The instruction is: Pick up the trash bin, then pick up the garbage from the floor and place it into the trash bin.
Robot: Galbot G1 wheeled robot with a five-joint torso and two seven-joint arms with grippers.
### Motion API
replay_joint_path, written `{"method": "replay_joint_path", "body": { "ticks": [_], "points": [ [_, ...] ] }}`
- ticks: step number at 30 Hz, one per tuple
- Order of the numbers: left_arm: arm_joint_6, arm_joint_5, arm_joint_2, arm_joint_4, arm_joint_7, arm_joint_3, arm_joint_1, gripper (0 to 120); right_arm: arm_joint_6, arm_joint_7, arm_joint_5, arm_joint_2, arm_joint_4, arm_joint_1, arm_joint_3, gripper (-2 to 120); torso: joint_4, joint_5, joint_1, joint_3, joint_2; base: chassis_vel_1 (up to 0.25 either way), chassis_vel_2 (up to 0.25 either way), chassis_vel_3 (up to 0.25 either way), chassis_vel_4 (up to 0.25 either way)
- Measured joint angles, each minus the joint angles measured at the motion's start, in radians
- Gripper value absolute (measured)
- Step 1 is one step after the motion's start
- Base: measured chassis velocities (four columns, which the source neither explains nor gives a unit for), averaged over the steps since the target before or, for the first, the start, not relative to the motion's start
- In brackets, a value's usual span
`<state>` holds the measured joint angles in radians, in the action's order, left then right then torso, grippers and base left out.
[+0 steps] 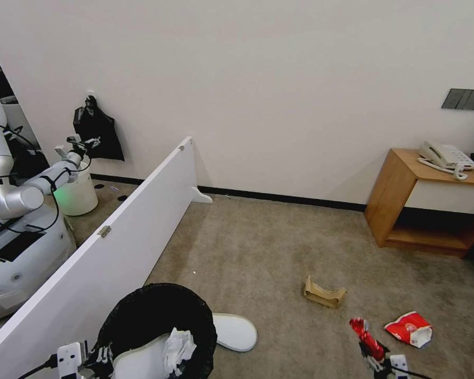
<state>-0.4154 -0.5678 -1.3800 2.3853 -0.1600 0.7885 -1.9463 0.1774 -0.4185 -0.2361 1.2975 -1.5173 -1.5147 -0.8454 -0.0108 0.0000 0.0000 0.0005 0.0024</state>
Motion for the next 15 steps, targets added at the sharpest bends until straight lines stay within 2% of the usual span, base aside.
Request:
{"method": "replay_joint_path", "body": {
  "ticks": [6,10,11,15],
  "points": [
    [-0.005,-0.008,0.007,0.002,-0.003,-0.003,-0.006,4,0.049,-0.073,-0.154,-0.053,-0.199,-0.021,0.077,50,0.0002,0.0000,0.000,0.000,0.000,0.000,0.000,0.000,0.000],
    [-0.008,-0.008,0.011,0.006,-0.005,-0.004,-0.008,4,0.060,-0.101,-0.217,-0.090,-0.266,-0.021,0.129,50,0.0000,0.0002,0.000,0.000,0.000,0.000,0.000,0.000,0.000],
    [-0.011,-0.008,0.013,0.009,-0.005,-0.003,-0.008,4,0.060,-0.110,-0.257,-0.127,-0.315,-0.016,0.173,50,0.0000,-0.0001,0.000,0.000,0.000,0.000,0.000,0.000,0.000],
    [-0.017,-0.010,0.012,0.014,-0.007,-0.002,-0.008,4,0.056,-0.116,-0.301,-0.175,-0.365,0.008,0.241,50,-0.0001,0.0000,0.000,0.000,0.000,0.000,0.000,0.000,0.000]
  ]
}}
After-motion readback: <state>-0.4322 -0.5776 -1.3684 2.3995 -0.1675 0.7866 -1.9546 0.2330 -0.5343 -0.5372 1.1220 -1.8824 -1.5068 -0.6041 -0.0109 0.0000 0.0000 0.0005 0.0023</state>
